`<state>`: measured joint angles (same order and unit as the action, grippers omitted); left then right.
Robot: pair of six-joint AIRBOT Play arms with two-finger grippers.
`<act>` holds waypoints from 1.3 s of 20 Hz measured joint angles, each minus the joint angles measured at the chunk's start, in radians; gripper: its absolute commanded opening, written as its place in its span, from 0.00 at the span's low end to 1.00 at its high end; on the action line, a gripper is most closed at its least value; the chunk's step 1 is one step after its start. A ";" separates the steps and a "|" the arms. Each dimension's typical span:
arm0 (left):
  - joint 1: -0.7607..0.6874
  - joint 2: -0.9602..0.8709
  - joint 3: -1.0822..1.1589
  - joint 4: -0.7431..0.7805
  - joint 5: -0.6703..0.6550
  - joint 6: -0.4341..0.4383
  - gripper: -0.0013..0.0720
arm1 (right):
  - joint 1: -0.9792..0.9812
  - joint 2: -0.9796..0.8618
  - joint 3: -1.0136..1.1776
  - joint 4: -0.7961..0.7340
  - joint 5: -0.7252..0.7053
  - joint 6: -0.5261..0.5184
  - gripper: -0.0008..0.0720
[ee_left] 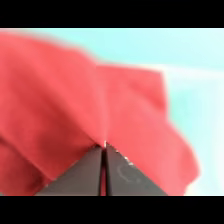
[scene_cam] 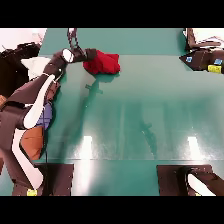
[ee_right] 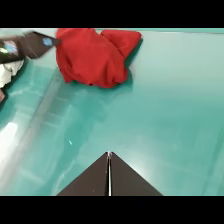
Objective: Fold the shirts.
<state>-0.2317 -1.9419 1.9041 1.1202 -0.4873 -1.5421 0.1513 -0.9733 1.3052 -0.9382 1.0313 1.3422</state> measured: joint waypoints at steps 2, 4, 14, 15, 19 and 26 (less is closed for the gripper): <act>-0.001 0.079 0.052 0.023 -0.034 0.044 0.05 | 0.000 0.000 0.037 -0.003 -0.010 0.000 0.03; -0.001 0.188 0.093 0.036 -0.071 0.092 0.05 | 0.000 0.000 0.098 -0.011 -0.019 0.000 0.03; -0.290 0.572 0.073 0.103 -0.480 0.194 0.05 | 0.000 0.000 0.417 -0.142 0.044 0.000 0.03; -0.336 0.575 0.036 0.105 -0.501 0.192 0.11 | 0.000 0.000 0.431 -0.147 0.065 0.000 0.03; -0.466 0.557 -0.104 0.103 -0.526 0.179 0.85 | 0.000 0.000 0.456 -0.158 0.148 0.000 0.03; -0.359 0.516 -0.216 0.175 -0.539 0.083 0.85 | 0.000 0.000 0.464 -0.161 0.212 0.004 0.03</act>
<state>-0.5907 -1.4258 1.6878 1.2957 -1.0264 -1.4593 0.1513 -0.9730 1.7691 -1.0996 1.2434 1.3460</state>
